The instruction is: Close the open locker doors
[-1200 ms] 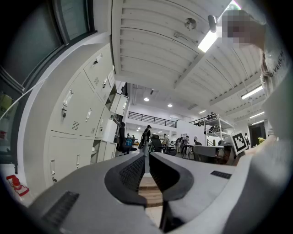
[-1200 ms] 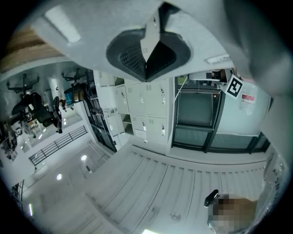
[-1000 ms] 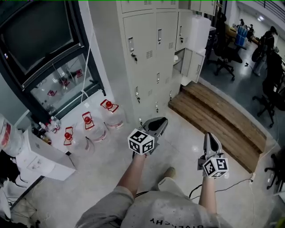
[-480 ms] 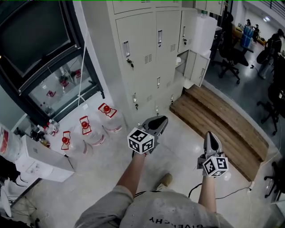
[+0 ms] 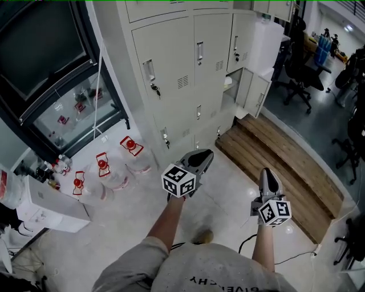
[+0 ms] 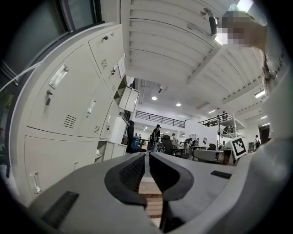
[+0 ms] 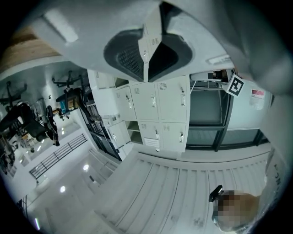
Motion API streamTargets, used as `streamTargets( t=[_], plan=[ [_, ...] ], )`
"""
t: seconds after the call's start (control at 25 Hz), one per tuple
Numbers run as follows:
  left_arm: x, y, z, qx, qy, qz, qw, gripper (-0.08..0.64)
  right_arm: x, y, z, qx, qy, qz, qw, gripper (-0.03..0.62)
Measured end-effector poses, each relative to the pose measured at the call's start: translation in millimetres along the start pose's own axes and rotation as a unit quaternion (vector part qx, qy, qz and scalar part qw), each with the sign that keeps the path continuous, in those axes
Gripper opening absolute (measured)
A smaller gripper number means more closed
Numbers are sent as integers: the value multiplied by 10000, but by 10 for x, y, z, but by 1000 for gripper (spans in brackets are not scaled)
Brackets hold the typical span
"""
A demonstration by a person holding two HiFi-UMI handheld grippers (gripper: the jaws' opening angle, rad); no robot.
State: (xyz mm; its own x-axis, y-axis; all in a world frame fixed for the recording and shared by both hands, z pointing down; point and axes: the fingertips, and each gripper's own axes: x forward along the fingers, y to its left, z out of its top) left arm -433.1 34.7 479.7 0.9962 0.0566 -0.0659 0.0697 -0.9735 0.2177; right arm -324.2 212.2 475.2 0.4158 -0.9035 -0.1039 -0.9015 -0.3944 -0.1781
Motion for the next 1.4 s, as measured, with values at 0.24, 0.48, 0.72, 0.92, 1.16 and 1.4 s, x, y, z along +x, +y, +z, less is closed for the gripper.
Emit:
streamTargets(
  t=[0.24,0.48,0.72,0.92,1.16,1.4],
  plan=[
    [513,190,-67,-24,-3,12,10000,29,318,-471,9,18,-1,-28,10000,28],
    [967,279,-114,-4,10,-69,10000,29,584,-840,7,67,-26,-2,10000,28],
    [1333,358,-91,96,33,-1,9999,29,783,-1126,30,159,-37,23,9999,31],
    [1600,486,-96,122,67,72,9999,29,946,-1355,-42,288,-30,-2,9996,31],
    [2154,857,-116,72,65,67,9999,29,1352,-1703,-76,272,-17,-48,9996,31],
    [2933,1213,29,-5,18,-43,10000,29,1968,-2214,125,269,-33,-58,9996,31]
  ],
)
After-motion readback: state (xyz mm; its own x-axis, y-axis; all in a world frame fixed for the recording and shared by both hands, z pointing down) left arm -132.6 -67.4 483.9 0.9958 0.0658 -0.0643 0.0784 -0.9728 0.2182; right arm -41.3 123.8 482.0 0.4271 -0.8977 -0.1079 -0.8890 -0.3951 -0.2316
